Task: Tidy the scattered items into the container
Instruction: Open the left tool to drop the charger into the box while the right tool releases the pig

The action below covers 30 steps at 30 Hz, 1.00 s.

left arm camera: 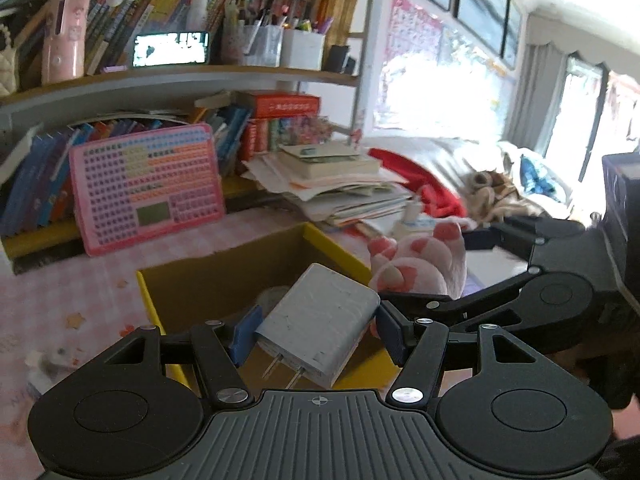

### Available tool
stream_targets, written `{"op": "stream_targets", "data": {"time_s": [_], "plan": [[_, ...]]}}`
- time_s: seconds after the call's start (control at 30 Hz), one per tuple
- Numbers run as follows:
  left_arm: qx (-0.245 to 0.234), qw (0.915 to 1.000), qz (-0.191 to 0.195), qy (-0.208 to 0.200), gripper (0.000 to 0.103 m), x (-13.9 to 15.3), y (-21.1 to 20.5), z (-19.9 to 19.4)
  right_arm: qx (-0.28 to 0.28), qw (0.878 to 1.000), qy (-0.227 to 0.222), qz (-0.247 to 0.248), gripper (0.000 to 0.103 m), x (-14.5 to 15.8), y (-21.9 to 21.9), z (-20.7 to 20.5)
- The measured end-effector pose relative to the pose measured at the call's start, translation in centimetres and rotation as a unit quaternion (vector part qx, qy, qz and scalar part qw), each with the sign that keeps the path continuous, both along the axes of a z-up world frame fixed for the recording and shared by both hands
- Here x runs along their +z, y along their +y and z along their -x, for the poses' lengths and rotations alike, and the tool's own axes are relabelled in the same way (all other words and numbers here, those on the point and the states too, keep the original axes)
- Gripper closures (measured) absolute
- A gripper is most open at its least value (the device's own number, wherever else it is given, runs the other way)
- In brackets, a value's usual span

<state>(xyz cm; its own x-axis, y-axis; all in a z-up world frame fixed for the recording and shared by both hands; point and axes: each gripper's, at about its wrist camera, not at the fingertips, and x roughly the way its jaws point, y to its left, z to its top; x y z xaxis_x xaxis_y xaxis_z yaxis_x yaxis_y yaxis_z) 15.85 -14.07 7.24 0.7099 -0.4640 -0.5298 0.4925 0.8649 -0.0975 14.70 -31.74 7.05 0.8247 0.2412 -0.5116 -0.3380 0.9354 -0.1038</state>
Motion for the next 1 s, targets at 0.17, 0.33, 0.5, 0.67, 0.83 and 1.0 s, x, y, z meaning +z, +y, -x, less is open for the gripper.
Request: {"op": "stream_targets", "data": {"time_s": [0.17, 0.33, 0.5, 0.67, 0.83, 1.0], "plan": [[0.031, 0.9985, -0.042, 0.013, 0.041, -1.6, -1.3, -2.7, 0.046, 0.998, 0.004, 0.049, 0.014, -2.1, 1.4, -3.9], [0.047, 0.9954, -0.077, 0.034, 0.041, -3.7, -1.8, -4.3, 0.099, 0.990, 0.049, 0.089, 0.014, -5.2, 2.7, -7.1], [0.055, 0.9928, -0.086, 0.062, 0.041, -5.3, -1.9, -5.4, 0.138, 0.980, 0.099, 0.106, 0.013, -7.1, 3.1, -9.0], [0.067, 0.9907, -0.073, 0.093, 0.041, -6.3, -1.1, -6.2, 0.151, 0.975, 0.141, 0.083, 0.012, -7.4, 2.3, -10.3], [0.070, 0.9895, -0.046, 0.118, 0.040, -7.0, -0.5, -6.6, 0.155, 0.972, 0.166, 0.052, 0.010, -7.8, 1.7, -10.8], [0.075, 0.9897, -0.053, 0.110, 0.036, -7.0, -0.6, -6.2, 0.157, 0.972, 0.167, 0.050, 0.010, -7.7, 1.6, -10.8]]}}
